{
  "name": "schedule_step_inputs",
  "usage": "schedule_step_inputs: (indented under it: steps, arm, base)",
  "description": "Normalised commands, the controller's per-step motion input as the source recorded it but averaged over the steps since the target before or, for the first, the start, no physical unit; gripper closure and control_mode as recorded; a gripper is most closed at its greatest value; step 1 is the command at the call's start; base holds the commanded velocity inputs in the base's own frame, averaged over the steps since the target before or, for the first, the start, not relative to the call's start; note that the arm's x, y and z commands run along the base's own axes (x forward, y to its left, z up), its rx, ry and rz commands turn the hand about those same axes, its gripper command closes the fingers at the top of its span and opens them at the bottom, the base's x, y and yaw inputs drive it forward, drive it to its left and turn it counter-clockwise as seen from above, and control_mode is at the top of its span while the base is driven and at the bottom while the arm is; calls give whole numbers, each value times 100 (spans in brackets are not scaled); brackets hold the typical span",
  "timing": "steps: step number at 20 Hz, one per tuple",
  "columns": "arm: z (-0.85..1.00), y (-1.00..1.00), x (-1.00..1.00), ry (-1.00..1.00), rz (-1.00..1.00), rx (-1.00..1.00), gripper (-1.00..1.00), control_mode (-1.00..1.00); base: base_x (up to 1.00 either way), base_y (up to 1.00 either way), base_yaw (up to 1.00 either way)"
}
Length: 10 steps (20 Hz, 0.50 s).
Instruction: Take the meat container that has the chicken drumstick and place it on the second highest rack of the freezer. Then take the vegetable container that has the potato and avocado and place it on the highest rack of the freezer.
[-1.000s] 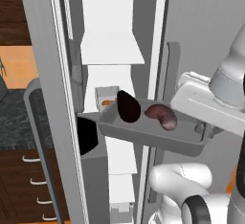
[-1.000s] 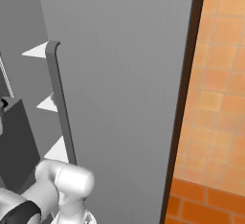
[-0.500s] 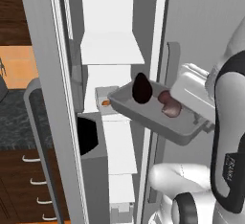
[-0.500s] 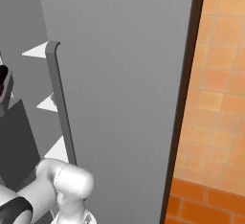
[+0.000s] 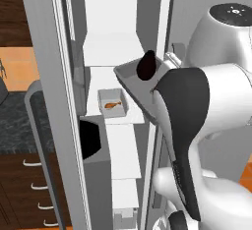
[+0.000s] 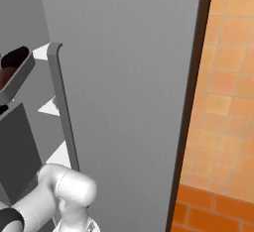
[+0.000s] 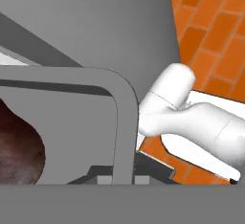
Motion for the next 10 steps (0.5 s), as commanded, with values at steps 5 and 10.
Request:
schedule_step_inputs:
  steps: [5, 10]
  arm:
    - [2, 35, 66, -6, -19, 1, 100, -100]
    - [0, 21, 79, 0, -14, 7, 100, -100]
  base:
    - [0, 0, 0]
    - [0, 0, 0]
